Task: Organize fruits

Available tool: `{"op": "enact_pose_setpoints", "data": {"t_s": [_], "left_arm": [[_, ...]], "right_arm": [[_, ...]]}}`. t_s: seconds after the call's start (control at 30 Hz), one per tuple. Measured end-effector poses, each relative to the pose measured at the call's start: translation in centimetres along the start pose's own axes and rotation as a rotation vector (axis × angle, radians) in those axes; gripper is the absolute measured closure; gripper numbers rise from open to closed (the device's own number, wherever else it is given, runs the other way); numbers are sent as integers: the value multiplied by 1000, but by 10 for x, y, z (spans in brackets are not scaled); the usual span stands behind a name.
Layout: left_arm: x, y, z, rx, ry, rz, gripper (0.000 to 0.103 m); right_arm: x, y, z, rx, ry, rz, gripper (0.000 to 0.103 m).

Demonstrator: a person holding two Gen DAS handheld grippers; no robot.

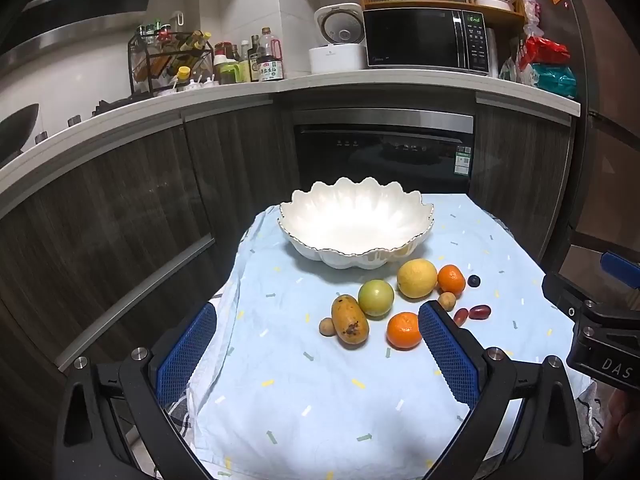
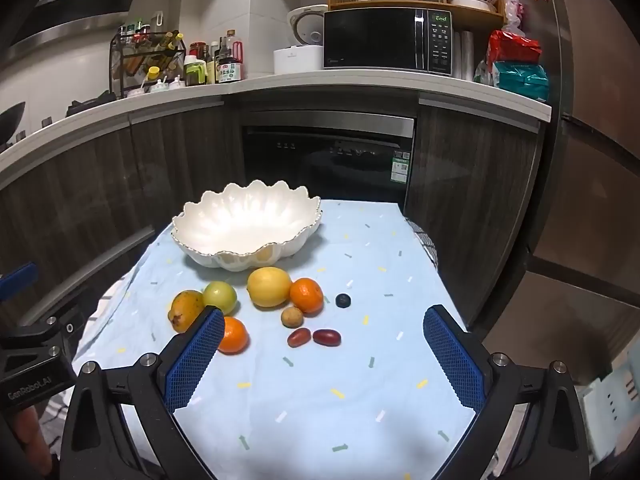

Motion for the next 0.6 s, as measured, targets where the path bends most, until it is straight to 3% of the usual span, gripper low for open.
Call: {"op": "enact_pose_setpoints", "data": {"t_s": [0.6], "left_arm": [[-5,0,-3,-2,16,13,0]], "right_arm": [[0,0,0,5,1,-3,2]]}}
Point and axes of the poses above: each gripper's, at about its wrist camera, not at the fingertips, and x roughly the way its jaws point, y to its right, z to its underside, the point moved 8 cm from there along x, roughly the way its jaws point, and after that the axes turned 1 degree about z, right-handed, at the moved point
